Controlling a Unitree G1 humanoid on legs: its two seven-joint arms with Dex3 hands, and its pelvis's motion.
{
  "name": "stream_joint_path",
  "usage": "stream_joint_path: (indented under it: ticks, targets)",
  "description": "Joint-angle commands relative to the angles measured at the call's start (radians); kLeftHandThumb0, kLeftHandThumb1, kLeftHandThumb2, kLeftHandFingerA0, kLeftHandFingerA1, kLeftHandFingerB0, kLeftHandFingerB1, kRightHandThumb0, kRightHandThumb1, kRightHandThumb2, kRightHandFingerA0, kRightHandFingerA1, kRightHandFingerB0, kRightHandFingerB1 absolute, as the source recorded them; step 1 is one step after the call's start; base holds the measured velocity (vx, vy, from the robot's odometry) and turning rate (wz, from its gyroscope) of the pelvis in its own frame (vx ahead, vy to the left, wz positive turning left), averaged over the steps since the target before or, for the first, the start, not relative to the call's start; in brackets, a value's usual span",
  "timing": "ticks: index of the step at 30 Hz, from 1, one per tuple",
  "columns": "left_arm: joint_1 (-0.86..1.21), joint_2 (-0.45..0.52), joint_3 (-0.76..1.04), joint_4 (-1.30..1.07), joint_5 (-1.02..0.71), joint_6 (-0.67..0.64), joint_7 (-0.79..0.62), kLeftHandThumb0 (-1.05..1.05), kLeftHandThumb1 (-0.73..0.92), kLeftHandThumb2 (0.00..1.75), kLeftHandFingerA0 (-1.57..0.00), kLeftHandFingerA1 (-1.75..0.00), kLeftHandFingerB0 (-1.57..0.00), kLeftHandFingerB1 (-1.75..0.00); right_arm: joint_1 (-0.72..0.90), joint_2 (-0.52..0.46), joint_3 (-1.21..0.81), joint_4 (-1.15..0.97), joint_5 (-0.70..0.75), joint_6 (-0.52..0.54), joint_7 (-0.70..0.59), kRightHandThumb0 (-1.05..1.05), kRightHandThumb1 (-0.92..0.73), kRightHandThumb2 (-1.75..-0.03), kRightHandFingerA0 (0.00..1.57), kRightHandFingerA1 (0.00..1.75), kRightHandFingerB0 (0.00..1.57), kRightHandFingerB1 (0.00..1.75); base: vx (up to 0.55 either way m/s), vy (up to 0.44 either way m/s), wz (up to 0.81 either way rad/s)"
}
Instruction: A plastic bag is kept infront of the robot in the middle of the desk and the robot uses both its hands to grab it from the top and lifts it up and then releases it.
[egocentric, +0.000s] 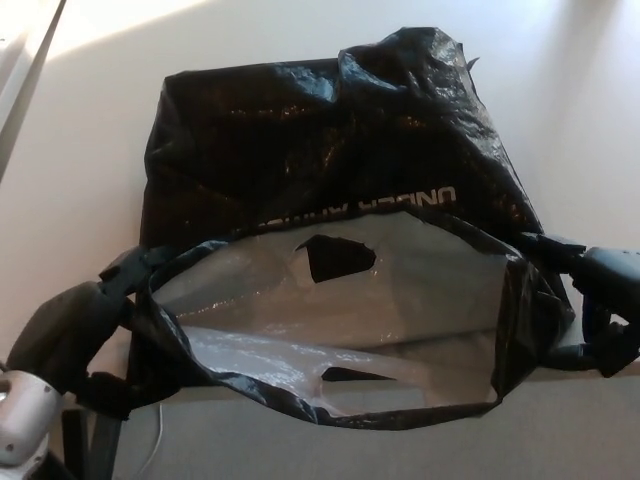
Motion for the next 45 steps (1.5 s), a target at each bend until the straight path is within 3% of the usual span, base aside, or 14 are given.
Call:
stream_joint_path:
  ticks: [1,2,4,5,6,7,8,9,10,11,24,38,39,45]
  targets:
    - [0.009,0.0,0.002,-0.014,-0.014,0.058,-0.022,-0.33,0.15,0.8,-1.11,-1.22,0.0,-0.47,-0.064,0.052,0.014,0.118,-0.026,-0.009,-0.107,-0.91,-0.54,-0.6,0.82,1.43,0.0,0.01,0.0,0.0,0.0]
    - [0.008,0.001,0.0,-0.012,-0.018,0.046,-0.024,-0.32,0.16,0.8,-1.11,-1.22,0.0,-0.47,-0.077,0.066,0.016,0.141,-0.026,-0.003,-0.118,-0.87,-0.44,-0.84,0.89,1.33,0.0,0.0,0.0,0.0,0.0]
    - [0.004,-0.002,-0.002,-0.009,-0.02,0.051,-0.027,-0.32,0.17,0.81,-1.11,-1.21,0.0,-0.47,-0.088,0.088,0.019,0.18,-0.026,-0.027,-0.159,-0.89,-0.45,-0.83,0.9,1.38,0.0,0.01,0.0,0.0,0.0]
    - [0.001,-0.004,-0.003,-0.005,-0.022,0.044,-0.024,-0.64,0.38,0.55,-0.85,-1.75,-0.18,-0.3,-0.092,0.096,0.018,0.197,-0.024,-0.047,-0.179,-0.81,-0.51,-0.57,0.84,1.52,0.0,0.15,0.0,0.0,0.0]
    - [0.0,-0.005,-0.003,-0.001,-0.023,0.034,-0.019,-0.64,0.38,0.55,-0.85,-1.75,-0.18,-0.3,-0.094,0.103,0.017,0.207,-0.022,-0.06,-0.195,-0.81,-0.51,-0.57,0.84,1.52,0.0,0.15,0.0,0.0,0.0]
    - [0.001,-0.021,0.005,0.008,-0.028,0.004,0.016,-0.34,0.38,0.74,-1.14,-1.42,-0.55,-0.58,-0.081,0.133,0.013,0.215,-0.032,-0.102,-0.313,-0.53,-0.38,-0.77,1.1,1.42,0.44,0.54,0.0,0.0,0.0]
    - [0.002,-0.025,0.005,0.008,-0.027,0.001,0.02,-0.34,0.38,0.74,-1.14,-1.42,-0.55,-0.58,-0.079,0.135,0.013,0.22,-0.034,-0.11,-0.329,-0.53,-0.38,-0.77,1.1,1.42,0.44,0.54,0.0,0.0,0.0]
    - [0.005,-0.032,0.009,0.008,-0.031,-0.008,0.031,-0.18,0.57,0.53,-0.77,-1.75,-0.83,-0.53,-0.075,0.146,0.01,0.221,-0.037,-0.114,-0.369,-0.41,-0.57,-0.55,0.62,1.63,0.6,1.55,0.0,0.0,0.0]
    - [0.007,-0.042,0.015,0.008,-0.037,-0.019,0.045,-0.18,0.57,0.53,-0.77,-1.75,-0.83,-0.53,-0.07,0.162,0.007,0.223,-0.041,-0.119,-0.419,-0.41,-0.57,-0.55,0.62,1.63,0.6,1.55,0.0,0.0,0.0]
    - [-0.005,-0.041,0.016,0.016,-0.036,-0.027,0.049,-0.15,0.58,0.51,-0.77,-1.75,-0.86,-0.54,-0.075,0.179,-0.01,0.234,-0.02,-0.137,-0.436,-0.31,-0.63,-0.56,0.66,1.75,0.56,1.75,0.0,0.0,0.0]
    - [-0.041,-0.045,0.061,0.036,-0.078,-0.051,0.039,-0.21,0.57,0.52,-0.76,-1.75,-0.78,-0.55,-0.126,0.247,-0.1,0.251,0.044,-0.164,-0.438,-0.42,-0.72,-0.56,0.63,1.75,0.49,1.72,0.0,0.0,0.0]
    - [-0.27,0.019,0.155,-0.051,-0.062,-0.081,0.113,-0.16,0.58,0.53,-0.79,-1.75,-0.78,-0.57,-0.332,0.201,-0.272,0.185,0.189,-0.206,-0.356,-0.47,-0.73,-0.6,0.72,1.75,0.52,1.66,0.0,0.0,0.0]
    - [-0.308,0.031,0.167,-0.069,-0.063,-0.074,0.113,-0.16,0.55,0.57,-0.81,-1.42,-0.77,-0.57,-0.37,0.196,-0.293,0.175,0.212,-0.203,-0.343,-0.49,-0.73,-0.61,0.68,1.75,0.53,1.61,0.0,0.0,0.0]
    - [-0.501,0.076,0.239,-0.14,-0.105,-0.063,0.107,-0.2,0.55,0.55,-0.82,-1.75,-0.79,-0.56,-0.484,0.16,-0.365,0.013,0.264,-0.191,-0.307,-0.43,-0.72,-0.6,0.71,1.75,0.5,1.66,0.0,0.0,0.0]
